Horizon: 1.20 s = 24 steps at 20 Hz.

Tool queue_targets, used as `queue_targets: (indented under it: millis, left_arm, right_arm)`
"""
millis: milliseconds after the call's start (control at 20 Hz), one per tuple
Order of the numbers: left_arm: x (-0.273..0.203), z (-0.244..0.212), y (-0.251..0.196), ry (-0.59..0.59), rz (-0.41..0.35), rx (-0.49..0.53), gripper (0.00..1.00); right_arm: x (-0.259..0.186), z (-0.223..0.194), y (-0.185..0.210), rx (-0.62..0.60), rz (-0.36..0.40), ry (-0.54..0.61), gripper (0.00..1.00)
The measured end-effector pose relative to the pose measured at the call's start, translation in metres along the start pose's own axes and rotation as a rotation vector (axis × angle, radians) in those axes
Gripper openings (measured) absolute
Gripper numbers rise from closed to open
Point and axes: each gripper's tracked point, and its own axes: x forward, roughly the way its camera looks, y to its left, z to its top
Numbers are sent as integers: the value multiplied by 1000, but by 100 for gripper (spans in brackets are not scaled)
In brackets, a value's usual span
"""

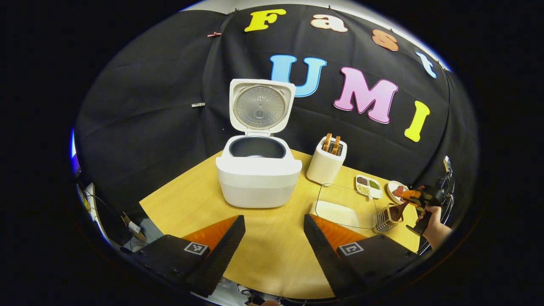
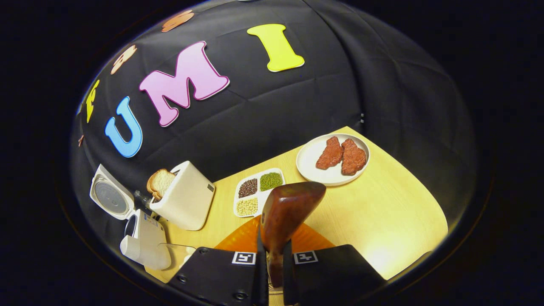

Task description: Close the left gripper, press the button to open the rice cooker; take a wooden spoon from the chopstick holder with the right hand, scoop a spoonful of rice and pour it into the rice cooker, then put the wooden spoon back into the chopstick holder.

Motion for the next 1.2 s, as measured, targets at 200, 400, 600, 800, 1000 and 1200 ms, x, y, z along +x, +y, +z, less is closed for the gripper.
queue_targets:
  millis: [200,400,600,800,1000,1200]
  left_arm:
    - [-5,8,-7,-10,-15,-27,96]
    - [-3,35,-3,-68,-27,-15,96]
    - [4,86,16,-141,-23,-6,96]
    - [17,145,36,-220,-9,7,96]
    - [32,205,45,-309,-22,45,96]
    - [46,256,37,-386,-62,117,95]
  right_arm:
    - [-1,-9,-1,20,-16,12,22]
    - [-28,-10,-4,-20,-21,-2,81]
    - [-60,-3,-10,-102,-65,-66,99]
    - [-103,5,-12,-143,-85,-120,98]
    - [-146,7,-13,-176,-94,-151,98]
    - [-183,-11,-11,-159,-98,-148,99]
